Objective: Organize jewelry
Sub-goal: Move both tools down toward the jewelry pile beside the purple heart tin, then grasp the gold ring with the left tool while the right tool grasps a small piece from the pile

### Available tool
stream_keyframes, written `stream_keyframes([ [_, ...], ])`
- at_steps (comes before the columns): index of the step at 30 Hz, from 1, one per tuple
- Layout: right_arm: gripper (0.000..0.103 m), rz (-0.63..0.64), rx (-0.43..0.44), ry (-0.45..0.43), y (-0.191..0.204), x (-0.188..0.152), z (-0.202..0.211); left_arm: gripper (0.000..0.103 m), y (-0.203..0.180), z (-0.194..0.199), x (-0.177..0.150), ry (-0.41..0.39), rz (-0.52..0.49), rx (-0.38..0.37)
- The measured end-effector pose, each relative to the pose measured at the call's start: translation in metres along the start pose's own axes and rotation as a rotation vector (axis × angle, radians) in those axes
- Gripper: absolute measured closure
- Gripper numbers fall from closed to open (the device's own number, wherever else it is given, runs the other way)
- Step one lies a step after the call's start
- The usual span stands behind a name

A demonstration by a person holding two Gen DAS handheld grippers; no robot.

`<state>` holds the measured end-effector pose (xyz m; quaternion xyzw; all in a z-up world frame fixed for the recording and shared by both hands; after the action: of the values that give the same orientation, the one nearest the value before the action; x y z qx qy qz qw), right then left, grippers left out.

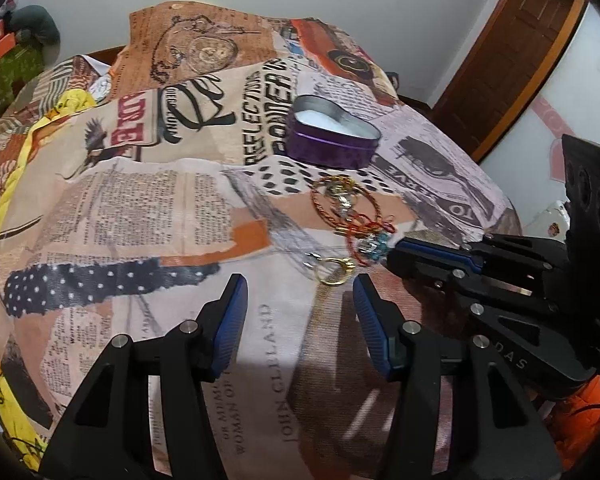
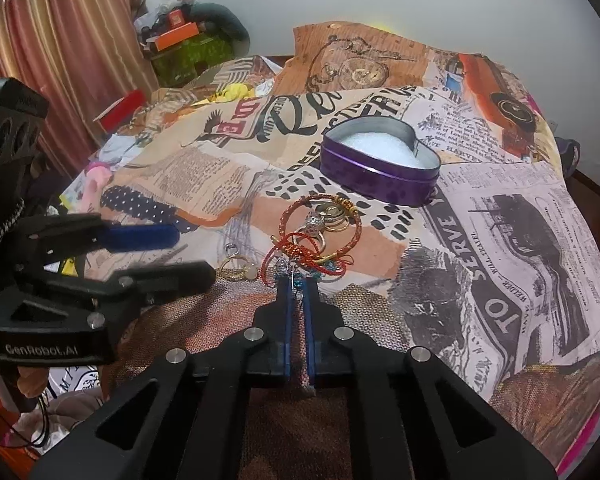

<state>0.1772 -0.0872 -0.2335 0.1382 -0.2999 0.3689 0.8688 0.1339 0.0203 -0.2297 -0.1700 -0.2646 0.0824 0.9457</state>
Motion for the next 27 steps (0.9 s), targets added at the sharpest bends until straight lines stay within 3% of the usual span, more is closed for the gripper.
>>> stream_keyframes([
  [3, 0.099, -0.013, -0.007, -0.020, -0.004, 0.001, 0.005, 0.050, -0.008, -0.003, -0.002, 0.012, -0.013, -0.022],
  [10, 0.099, -0.037, -0.035, -0.063, -0.014, 0.003, 0.019, 0.068, -0.013, -0.017, -0.001, 0.042, -0.001, -0.041],
  [18, 0.097, -0.081, 0.004, -0.008, -0.021, -0.001, 0.015, 0.069, -0.015, -0.026, 0.003, 0.043, 0.011, -0.052],
  [21, 0.086, -0.076, 0.015, 0.001, -0.018, -0.002, 0.013, 0.078, -0.013, -0.028, 0.003, 0.030, 0.004, -0.037],
  [23, 0.072, -0.070, 0.015, 0.004, -0.016, -0.002, 0.012, 0.078, -0.011, -0.027, 0.004, 0.027, 0.005, -0.046],
  [27, 0.070, -0.065, 0.008, -0.003, -0.014, 0.000, 0.013, 0.078, -0.008, -0.022, 0.004, 0.003, -0.003, -0.024],
])
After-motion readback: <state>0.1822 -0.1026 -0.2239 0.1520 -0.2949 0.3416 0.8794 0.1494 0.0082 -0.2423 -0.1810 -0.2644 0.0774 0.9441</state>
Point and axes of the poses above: each gripper's, at about its wrist camera, not at the fingertips, and z roughly against the way its jaws point, y to its left, x to its top, the point moved 3 cm from there along -z, roughly the way its jaws point, and after that the axes turned 10 degrees about z, right-handed, at the moved point
